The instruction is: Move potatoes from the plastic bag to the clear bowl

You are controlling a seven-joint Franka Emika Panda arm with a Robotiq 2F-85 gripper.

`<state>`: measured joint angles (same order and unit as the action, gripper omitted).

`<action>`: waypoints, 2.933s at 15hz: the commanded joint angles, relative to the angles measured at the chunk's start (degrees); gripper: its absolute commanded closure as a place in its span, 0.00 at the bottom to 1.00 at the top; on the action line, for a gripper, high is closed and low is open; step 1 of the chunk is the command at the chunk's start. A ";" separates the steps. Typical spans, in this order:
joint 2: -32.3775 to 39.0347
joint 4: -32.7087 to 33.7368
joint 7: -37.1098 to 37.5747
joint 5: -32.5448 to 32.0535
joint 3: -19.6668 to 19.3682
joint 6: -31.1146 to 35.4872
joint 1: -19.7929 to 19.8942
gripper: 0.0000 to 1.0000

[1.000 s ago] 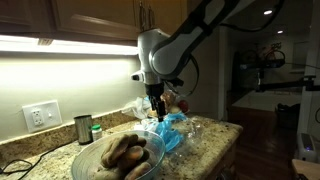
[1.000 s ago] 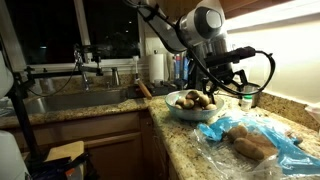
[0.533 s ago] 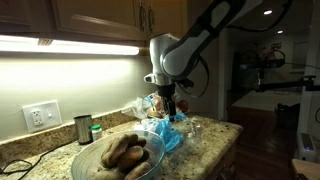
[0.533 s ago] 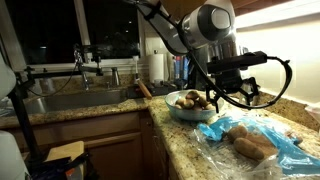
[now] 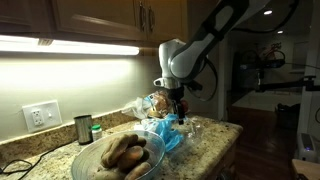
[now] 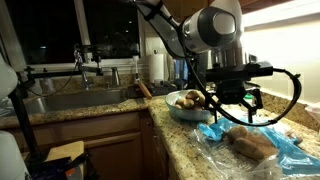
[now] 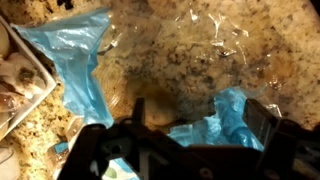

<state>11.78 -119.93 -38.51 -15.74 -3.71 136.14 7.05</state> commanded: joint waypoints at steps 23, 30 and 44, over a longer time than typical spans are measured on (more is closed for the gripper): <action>0.48 -1.44 -18.28 -0.77 -1.43 1.43 2.05 0.00; 3.13 -0.05 -19.88 -0.02 -1.11 1.73 2.58 0.00; 7.38 5.45 -29.96 0.14 -0.33 2.26 3.06 0.00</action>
<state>18.37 -115.48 -66.21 -16.42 -4.62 137.75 9.21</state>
